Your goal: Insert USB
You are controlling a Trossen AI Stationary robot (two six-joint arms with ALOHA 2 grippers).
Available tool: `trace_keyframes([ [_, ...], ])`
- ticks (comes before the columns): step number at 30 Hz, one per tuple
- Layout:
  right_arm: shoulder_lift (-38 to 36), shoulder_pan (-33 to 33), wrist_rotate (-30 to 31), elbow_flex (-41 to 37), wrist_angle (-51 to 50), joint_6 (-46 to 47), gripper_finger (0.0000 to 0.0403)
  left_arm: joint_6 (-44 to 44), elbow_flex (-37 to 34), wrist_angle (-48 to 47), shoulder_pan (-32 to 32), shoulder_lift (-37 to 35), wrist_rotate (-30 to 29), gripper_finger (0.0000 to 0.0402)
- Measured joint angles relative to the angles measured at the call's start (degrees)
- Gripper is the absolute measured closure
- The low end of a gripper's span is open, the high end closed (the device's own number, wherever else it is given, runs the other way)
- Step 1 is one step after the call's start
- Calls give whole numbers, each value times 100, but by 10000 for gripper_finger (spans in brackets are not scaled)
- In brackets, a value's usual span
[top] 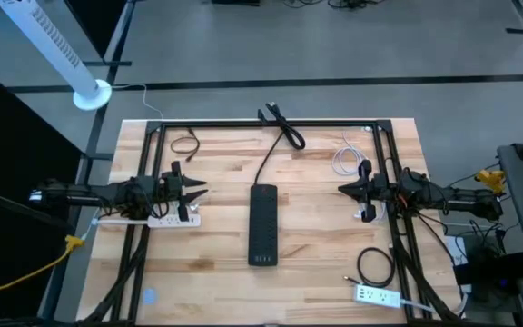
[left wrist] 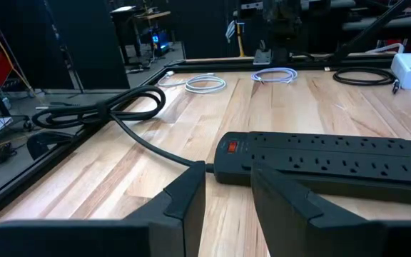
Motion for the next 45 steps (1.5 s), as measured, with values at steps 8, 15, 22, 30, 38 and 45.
trace_keyframes([
  [8, 296, 3, 46, 195, -486, 488, 403, 0, -1, 0, 1, -1, 0, 299],
  [15, 1342, 3, 256, 1671, -673, -391, 403, 0, 0, 0, 0, -2, 0, 299],
  [22, 2580, -8, 404, 3375, -1284, 433, 403, 0, 0, 0, 0, 2, 1, 299],
  [30, 3853, -8, -460, 5304, -2816, 803, 403, 0, -1, 0, 0, 4, 2, 299],
  [38, 4940, -10, -499, 6453, -3181, 280, 403, 0, -2, 0, 0, 0, 0, 299],
  [45, 5933, -50, -454, 6844, -3193, -406, 403, 0, -1, 0, 2, 7, 0, 299],
])
